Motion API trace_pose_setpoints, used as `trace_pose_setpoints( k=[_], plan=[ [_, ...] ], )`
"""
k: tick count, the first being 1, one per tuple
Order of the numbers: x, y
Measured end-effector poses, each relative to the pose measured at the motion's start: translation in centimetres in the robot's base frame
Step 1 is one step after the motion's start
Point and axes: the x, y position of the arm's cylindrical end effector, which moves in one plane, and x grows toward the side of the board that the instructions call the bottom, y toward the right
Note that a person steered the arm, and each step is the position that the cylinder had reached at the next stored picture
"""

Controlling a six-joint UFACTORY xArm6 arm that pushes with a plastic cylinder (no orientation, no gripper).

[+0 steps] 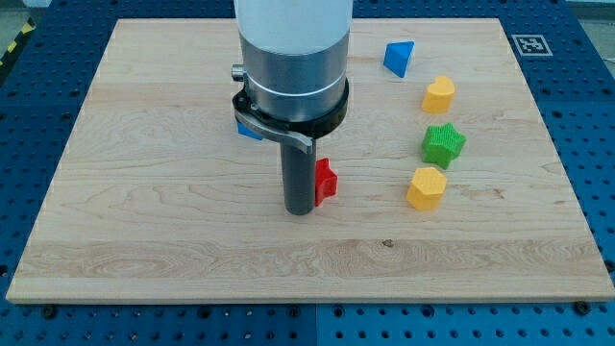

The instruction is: Slide the green circle towards the green star

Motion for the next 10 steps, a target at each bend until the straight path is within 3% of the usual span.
trace_pose_setpoints(
  k=[3,4,5,6,7,8,10],
  plan=[
    [-0.9,1.8],
    [-1.1,-3.1],
    [-5.3,-12.6],
    [-15.0,-17.7],
    [-22.2,-15.3],
    [-23.7,-9.2],
    [-23.7,-8.2]
  ],
)
